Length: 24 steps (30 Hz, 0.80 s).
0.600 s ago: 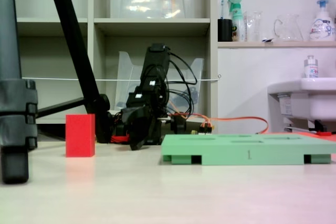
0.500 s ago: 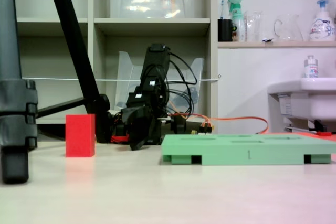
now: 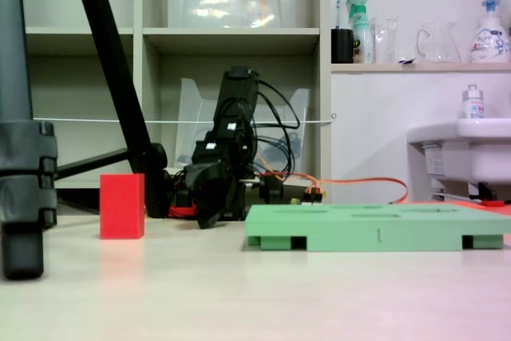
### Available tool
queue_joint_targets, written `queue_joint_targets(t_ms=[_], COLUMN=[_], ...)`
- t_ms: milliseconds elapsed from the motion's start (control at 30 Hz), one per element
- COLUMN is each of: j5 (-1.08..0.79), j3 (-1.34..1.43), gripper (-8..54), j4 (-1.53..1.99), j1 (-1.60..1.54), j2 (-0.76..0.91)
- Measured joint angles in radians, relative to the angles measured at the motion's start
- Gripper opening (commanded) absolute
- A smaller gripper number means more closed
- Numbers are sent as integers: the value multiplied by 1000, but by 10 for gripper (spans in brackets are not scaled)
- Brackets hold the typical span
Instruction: Put the square block into the corresponding hole
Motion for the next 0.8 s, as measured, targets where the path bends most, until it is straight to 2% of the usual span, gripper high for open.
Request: queue_joint_targets(t_ms=[100,267,367,433,500,633,733,800], j5=[48,598,802,897,986,1040,991,963], j3=[0,0,-17,-189,-469,-739,-1109,-1362], gripper=[344,327,321,318,294,279,302,345], j4=[0,-11,25,256,699,1039,1213,1401], j1=[11,74,137,137,140,147,181,189], j2=[0,0,0,0,-2,-43,-236,-425])
